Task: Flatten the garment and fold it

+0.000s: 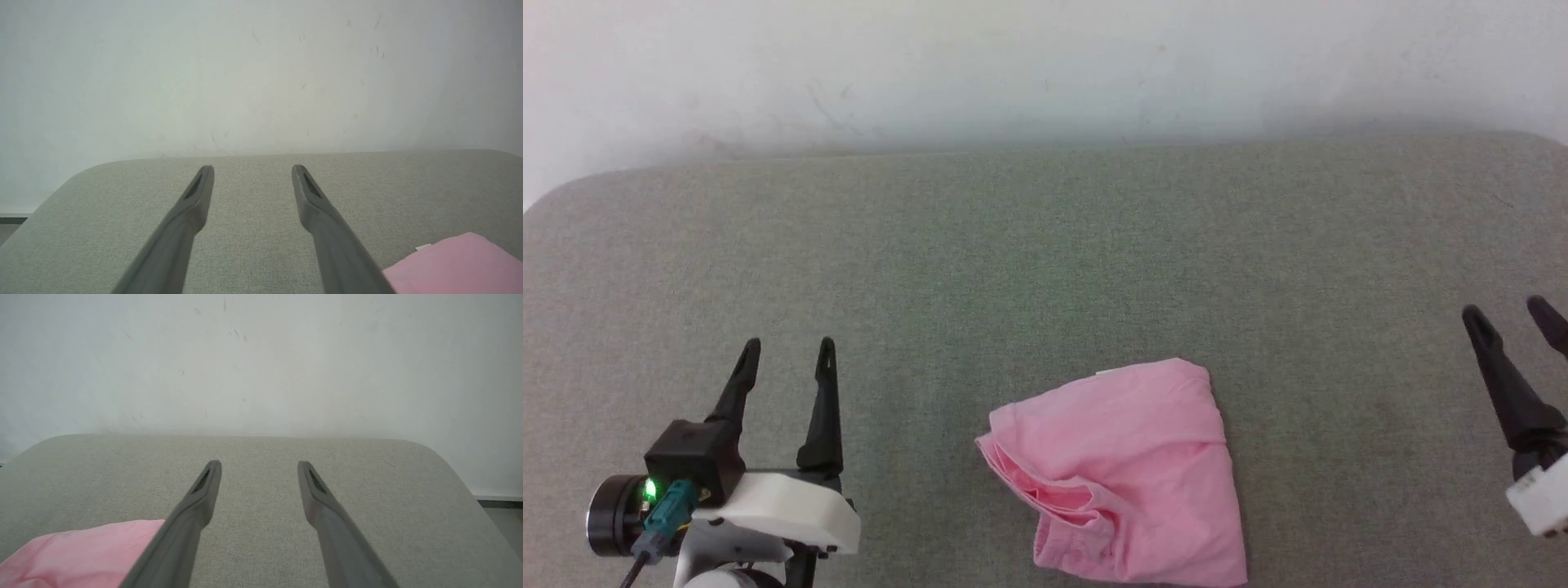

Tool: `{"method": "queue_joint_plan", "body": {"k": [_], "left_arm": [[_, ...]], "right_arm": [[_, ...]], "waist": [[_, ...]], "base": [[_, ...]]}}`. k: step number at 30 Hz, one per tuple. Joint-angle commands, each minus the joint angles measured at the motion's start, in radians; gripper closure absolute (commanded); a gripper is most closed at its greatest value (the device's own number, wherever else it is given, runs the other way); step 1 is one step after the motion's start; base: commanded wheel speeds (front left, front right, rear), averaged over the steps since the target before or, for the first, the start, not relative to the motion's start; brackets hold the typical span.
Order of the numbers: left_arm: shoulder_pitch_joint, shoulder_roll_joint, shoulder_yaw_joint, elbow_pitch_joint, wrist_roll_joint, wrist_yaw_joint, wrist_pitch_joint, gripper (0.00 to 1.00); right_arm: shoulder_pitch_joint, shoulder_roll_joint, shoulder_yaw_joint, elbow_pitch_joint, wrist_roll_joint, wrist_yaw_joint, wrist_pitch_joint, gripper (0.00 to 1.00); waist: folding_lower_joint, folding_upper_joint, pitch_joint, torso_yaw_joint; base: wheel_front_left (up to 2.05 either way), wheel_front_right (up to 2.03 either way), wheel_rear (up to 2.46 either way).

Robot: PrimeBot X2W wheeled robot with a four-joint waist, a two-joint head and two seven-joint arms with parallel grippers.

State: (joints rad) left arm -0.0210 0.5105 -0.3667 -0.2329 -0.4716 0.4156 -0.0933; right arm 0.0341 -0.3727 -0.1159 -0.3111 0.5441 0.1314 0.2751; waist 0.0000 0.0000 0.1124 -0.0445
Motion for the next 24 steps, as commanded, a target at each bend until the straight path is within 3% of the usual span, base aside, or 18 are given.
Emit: {"method": "queue_joint_plan", "body": {"k": [1,4,6,11,15,24], "left_arm": [[0.013,0.007,-0.001,-0.001,0.005,-0.003,0.004,0.00],[0.016,0.015,-0.003,-0.001,0.004,-0.008,0.008,0.00],[0.017,0.021,-0.008,0.000,0.006,-0.011,0.012,0.00],[-0.019,0.009,-0.021,0.002,0.012,-0.029,-0.008,0.00],[-0.040,-0.006,-0.025,0.019,0.006,-0.048,-0.045,0.00],[-0.068,-0.048,-0.037,0.061,-0.009,-0.081,-0.109,0.00]], "right_arm": [[0.031,-0.001,-0.022,0.001,0.011,-0.001,0.024,0.00],[0.055,0.003,-0.050,0.031,0.059,-0.001,0.094,0.00],[0.043,-0.003,-0.040,0.099,0.153,-0.001,0.183,0.00],[0.013,-0.013,0.041,0.252,0.281,-0.001,0.357,0.00],[-0.035,0.025,0.125,0.345,0.362,-0.001,0.460,0.00],[-0.144,0.138,0.211,0.565,0.413,-0.001,0.529,0.00]], "waist": [[0.0000,0.0000,-0.005,0.000],[0.0000,0.0000,-0.008,-0.002],[0.0000,0.0000,-0.009,0.002],[0.0000,0.0000,-0.003,0.044],[0.0000,0.0000,0.007,0.084],[0.0000,0.0000,0.030,0.177]], "base": [[0.00,0.00,0.00],[0.00,0.00,0.00],[0.00,0.00,0.00],[0.00,0.00,0.00],[0.00,0.00,0.00],[0.00,0.00,0.00]]}}
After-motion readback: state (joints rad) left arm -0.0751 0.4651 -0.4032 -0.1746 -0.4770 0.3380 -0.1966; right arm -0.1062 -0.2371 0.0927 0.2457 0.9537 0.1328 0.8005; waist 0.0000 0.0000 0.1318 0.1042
